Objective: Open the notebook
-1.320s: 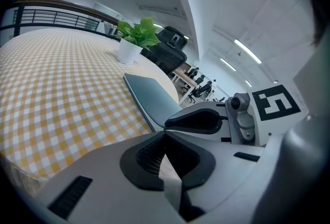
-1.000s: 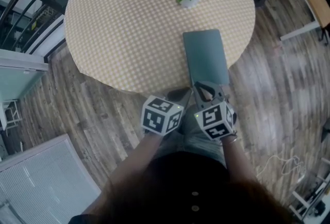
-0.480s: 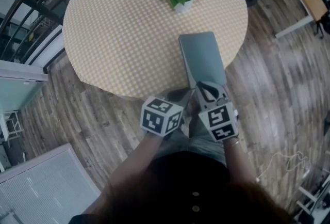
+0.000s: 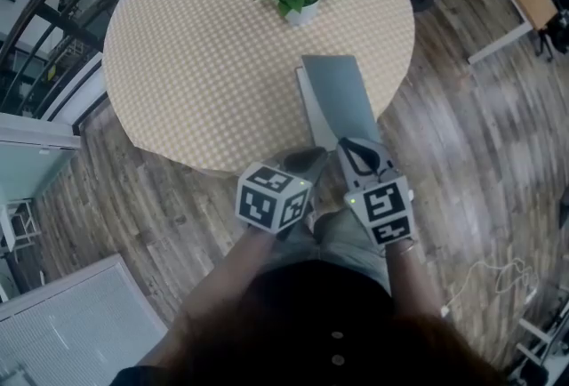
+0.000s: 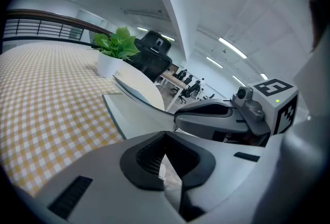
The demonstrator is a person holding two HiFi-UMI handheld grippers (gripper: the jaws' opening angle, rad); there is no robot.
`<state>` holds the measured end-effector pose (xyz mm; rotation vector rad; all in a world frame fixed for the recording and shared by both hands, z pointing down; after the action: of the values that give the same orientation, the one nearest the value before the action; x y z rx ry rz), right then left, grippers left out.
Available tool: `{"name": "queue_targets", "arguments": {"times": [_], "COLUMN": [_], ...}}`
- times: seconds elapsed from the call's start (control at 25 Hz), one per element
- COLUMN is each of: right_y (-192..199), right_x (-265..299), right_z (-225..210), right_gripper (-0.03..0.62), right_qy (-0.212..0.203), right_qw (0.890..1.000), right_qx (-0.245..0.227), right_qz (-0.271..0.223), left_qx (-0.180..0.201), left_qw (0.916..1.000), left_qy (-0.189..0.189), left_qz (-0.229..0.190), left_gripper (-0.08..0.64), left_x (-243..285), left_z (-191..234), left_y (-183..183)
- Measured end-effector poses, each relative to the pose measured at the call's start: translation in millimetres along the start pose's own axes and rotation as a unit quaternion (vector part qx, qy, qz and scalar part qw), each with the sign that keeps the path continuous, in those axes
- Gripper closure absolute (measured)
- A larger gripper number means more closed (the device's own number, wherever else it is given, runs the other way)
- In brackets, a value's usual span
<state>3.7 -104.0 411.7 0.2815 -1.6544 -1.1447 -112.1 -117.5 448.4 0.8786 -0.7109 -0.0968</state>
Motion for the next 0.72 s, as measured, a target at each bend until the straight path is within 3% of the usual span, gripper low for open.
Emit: {"name": "queue_targets", "arguments": {"times": [0.72], "right_y": [-3.6], "right_x": [-48.9], "right_z": [-55.1], "right_gripper": [0.568], "right_qy": [0.047], "right_qw": [0.996], "right_qx": [0.047], "right_qz": [-0.062], "left_qx": [0.041], "left_qw": [0.9985], "left_qy": [0.033], "left_qz": [-0.016], "left_gripper": [0.549], "left_x": [34.2], "left_z": [-35.9], "left_y": [-41.6]}}
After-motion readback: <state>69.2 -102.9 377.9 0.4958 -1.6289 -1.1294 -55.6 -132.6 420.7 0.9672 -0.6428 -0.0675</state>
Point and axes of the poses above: the fingertips, and each gripper's own axes: x forward along the fingers, z to its left, y out of its underside, the point moved 8 cm from there along -x, backward along the fingers, and after that the axes turned 5 degrees about x, right-handed, at the moved point
